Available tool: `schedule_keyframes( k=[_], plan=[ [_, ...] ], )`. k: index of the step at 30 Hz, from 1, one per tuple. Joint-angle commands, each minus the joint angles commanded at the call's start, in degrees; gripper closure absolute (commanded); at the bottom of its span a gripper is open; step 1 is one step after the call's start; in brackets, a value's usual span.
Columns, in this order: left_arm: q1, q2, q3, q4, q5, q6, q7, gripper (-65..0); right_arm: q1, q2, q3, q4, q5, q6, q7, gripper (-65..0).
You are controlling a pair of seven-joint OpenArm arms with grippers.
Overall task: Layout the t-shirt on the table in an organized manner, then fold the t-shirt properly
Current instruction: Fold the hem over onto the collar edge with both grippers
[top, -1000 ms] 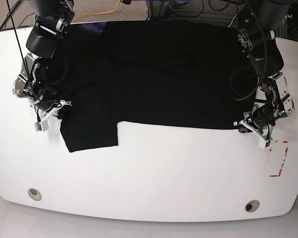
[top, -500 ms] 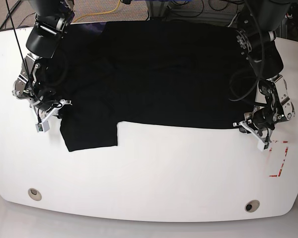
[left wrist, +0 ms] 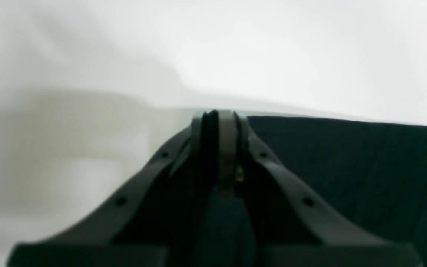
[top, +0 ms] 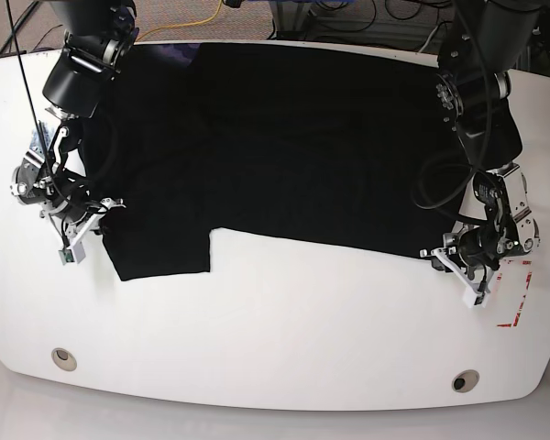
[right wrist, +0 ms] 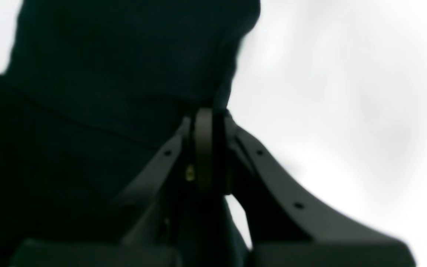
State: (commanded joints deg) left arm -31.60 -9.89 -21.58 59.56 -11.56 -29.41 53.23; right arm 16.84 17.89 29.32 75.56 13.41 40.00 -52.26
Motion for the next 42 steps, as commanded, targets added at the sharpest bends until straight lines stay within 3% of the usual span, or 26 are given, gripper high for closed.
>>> schedule_keyframes(
  k=[4,9,18,24,29,35,42],
  plan=[
    [0.2,0.1,0.0,4.7,0.0,-0.1,3.4,-3.1,-0.1,-0.1,0.3,3.9,0.4,0.0,-3.8,0.0],
    [1.4,0.1,-0.1,11.1,0.0,-3.3,7.1,-3.1,-1.8,-0.1,0.5,10.5,0.5,0.0,-7.6,0.0],
    [5.8,-0.3,-0.1,18.6,0.0,-3.6,10.2,-3.1,-6.5,-0.4,0.6,22.6,0.5,0.0,-13.4,0.0],
    [10.3,-0.4,-0.1,23.6,0.0,-3.7,10.3,-3.1,-11.5,-3.6,3.3,31.1,0.5,0.0,-15.7,0.0],
    [13.7,-0.4,-0.3,27.8,0.0,-3.9,13.1,-3.2,-14.7,-4.9,5.2,35.5,0.5,0.0,-19.2,0.0],
    [17.8,-0.4,-3.5,30.9,0.4,-10.5,15.4,-3.3,-19.6,-7.1,5.3,37.2,0.5,0.0,-19.9,0.0],
    [23.6,-3.2,-3.7,31.1,0.1,-10.6,15.8,-3.3,-24.8,-7.6,5.4,37.2,2.2,0.0,-19.7,0.0]
  ],
)
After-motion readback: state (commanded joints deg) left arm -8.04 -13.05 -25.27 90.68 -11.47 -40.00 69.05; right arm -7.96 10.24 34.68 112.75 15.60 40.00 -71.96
